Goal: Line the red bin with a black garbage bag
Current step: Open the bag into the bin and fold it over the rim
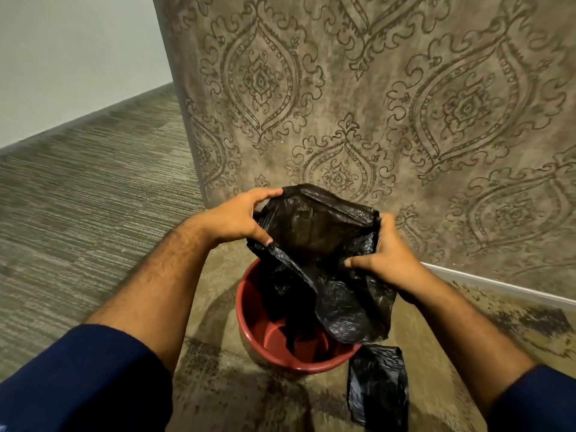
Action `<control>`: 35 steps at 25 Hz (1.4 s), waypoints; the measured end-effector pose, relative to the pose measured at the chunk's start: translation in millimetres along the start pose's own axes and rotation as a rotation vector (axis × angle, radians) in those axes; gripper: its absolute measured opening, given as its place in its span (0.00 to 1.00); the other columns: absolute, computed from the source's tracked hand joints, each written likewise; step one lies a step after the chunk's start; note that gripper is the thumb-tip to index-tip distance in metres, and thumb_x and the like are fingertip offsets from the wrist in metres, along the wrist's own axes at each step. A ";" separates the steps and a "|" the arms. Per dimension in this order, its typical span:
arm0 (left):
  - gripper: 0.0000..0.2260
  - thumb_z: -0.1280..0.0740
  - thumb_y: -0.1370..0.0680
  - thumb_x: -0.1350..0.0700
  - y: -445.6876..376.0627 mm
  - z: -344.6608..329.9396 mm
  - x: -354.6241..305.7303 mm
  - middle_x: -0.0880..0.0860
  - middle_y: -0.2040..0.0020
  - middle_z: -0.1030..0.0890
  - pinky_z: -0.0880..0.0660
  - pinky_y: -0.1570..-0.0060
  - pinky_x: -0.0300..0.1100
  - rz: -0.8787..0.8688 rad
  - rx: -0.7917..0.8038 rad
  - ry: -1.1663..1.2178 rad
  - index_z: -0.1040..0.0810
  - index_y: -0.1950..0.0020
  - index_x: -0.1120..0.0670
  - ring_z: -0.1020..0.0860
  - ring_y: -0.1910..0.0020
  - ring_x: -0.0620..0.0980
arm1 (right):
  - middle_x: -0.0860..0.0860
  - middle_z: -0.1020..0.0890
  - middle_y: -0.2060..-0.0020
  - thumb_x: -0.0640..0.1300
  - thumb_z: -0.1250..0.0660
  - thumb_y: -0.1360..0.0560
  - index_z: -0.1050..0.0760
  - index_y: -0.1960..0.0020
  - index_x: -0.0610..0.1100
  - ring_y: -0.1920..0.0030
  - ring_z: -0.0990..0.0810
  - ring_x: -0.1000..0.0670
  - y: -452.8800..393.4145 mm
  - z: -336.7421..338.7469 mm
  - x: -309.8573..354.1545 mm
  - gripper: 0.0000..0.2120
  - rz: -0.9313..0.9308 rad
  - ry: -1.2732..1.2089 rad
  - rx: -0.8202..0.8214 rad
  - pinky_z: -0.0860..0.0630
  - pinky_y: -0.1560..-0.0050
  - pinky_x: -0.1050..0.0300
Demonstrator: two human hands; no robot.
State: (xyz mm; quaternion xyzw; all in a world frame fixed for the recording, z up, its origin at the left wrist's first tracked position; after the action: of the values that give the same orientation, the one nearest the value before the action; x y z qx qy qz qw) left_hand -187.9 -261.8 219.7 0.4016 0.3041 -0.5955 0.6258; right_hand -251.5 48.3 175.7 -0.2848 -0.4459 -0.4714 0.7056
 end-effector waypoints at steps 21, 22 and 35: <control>0.34 0.23 0.28 0.71 -10.3 -60.0 122.4 0.59 0.34 0.16 0.14 0.52 0.46 0.319 -0.360 0.311 0.25 0.23 0.55 0.14 0.47 0.54 | 0.47 0.15 0.57 0.20 0.39 0.23 0.33 0.64 0.45 0.55 0.19 0.52 28.5 6.9 -117.7 0.22 -0.133 -0.149 -0.186 0.23 0.57 0.55; 0.35 0.21 0.29 0.70 -17.2 -61.6 123.1 0.59 0.32 0.17 0.15 0.45 0.50 0.308 -0.370 0.286 0.25 0.23 0.56 0.15 0.43 0.56 | 0.51 0.15 0.60 0.18 0.42 0.26 0.30 0.65 0.45 0.56 0.19 0.55 19.0 3.9 -113.5 0.23 -0.109 -0.061 -0.158 0.25 0.57 0.57; 0.46 0.16 0.41 0.70 -72.5 -72.4 121.7 0.55 0.34 0.18 0.23 0.33 0.45 0.201 -0.158 -0.124 0.26 0.25 0.58 0.20 0.33 0.56 | 0.46 0.10 0.50 0.46 0.26 0.24 0.13 0.41 0.42 0.45 0.13 0.46 -63.4 -26.0 -108.1 0.14 -0.279 0.125 -0.094 0.18 0.38 0.47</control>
State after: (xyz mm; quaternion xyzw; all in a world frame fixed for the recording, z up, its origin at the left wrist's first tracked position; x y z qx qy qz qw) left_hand -239.8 -257.8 69.3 0.3423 0.2689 -0.5276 0.7295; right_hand -317.5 46.4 66.0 -0.2228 -0.4140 -0.6019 0.6455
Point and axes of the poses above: each hand's wrist, its own y-axis away from the middle knuckle, its own z-axis out of the back of the hand, x = y × z, the point moved 4 cm from there along -y, towards the middle knuckle
